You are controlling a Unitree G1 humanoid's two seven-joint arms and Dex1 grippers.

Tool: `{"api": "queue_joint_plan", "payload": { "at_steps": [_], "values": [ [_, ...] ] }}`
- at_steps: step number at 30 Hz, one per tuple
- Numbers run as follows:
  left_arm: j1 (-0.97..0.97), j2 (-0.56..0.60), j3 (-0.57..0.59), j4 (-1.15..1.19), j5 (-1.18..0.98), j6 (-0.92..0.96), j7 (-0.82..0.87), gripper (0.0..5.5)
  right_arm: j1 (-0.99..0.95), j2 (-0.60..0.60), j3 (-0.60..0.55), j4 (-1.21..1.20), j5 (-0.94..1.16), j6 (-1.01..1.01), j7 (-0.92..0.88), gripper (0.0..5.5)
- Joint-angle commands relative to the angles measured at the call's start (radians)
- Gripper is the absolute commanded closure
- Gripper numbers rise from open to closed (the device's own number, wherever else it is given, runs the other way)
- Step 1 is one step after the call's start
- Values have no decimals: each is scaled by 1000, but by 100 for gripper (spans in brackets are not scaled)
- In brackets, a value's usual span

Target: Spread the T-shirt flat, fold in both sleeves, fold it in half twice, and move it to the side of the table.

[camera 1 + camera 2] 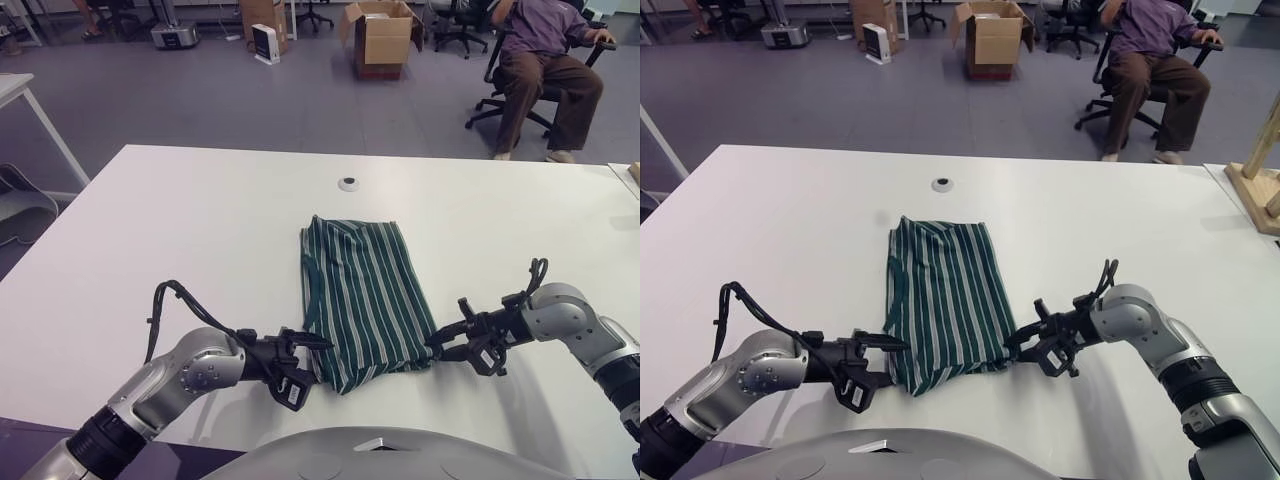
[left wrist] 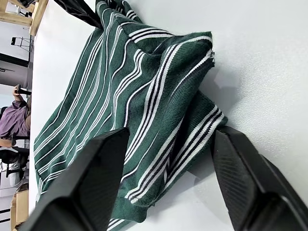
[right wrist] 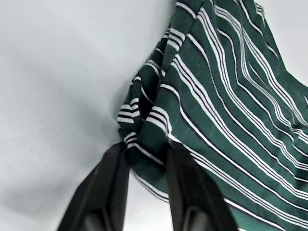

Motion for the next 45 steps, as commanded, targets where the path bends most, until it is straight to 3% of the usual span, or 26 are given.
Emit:
{"api": "queue_joint_plan", "payload": {
  "at_steps": [1, 6, 10, 13, 16, 18, 21, 24, 28, 30, 33, 36, 39, 41, 43, 45],
  "values": [
    [23, 18, -40, 74, 17, -9, -39, 345, -23, -13, 13, 5, 15, 11, -12, 511],
    [-1, -23, -54, 179, -42, -38, -26, 449, -35, -5, 16, 4, 50, 48, -10, 537],
    [20, -6, -10, 152, -168, -17, -42, 532, -24, -30, 11, -92, 192, 229, 60, 537],
    [106, 83, 118, -54, -476, 149, -103, 550, 32, -184, -28, -292, 400, 500, 207, 537],
    [190, 201, 249, -307, -849, 393, -144, 550, -4, -375, -67, -445, 663, 904, 334, 537],
    [162, 218, 285, -391, -1031, 524, -128, 550, -90, -409, -41, -455, 767, 1092, 348, 537],
    [56, 160, 317, -353, -1198, 685, -80, 550, -266, -310, -2, -335, 788, 1283, 348, 537],
    [-137, 62, 295, -134, -1222, 830, -74, 550, -451, -168, 29, -89, 735, 1426, 348, 537],
    [-305, -110, 307, 181, -1188, 893, -27, 550, -627, 67, 70, 300, 557, 1442, 306, 537],
    [-361, -170, 253, 345, -1097, 895, -43, 550, -642, 148, 81, 430, 473, 1418, 277, 537],
    [-424, -264, 189, 579, -944, 830, -48, 550, -660, 256, 49, 604, 372, 1346, 136, 470],
    [-457, -310, 245, 720, -884, 786, -9, 482, -683, 309, -61, 701, 367, 1319, 5, 417],
    [-462, -309, 384, 727, -898, 727, 37, 428, -680, 303, -169, 746, 363, 1266, -119, 357],
    [-439, -335, 454, 541, -980, 739, 27, 392, -657, 291, -223, 747, 357, 1220, -187, 321],
    [-428, -383, 418, 402, -1012, 787, 5, 362, -631, 300, -267, 730, 362, 1208, -223, 286],
    [-441, -423, 317, 418, -937, 797, -9, 323, -596, 324, -304, 695, 372, 1215, -246, 252]
  ]
}}
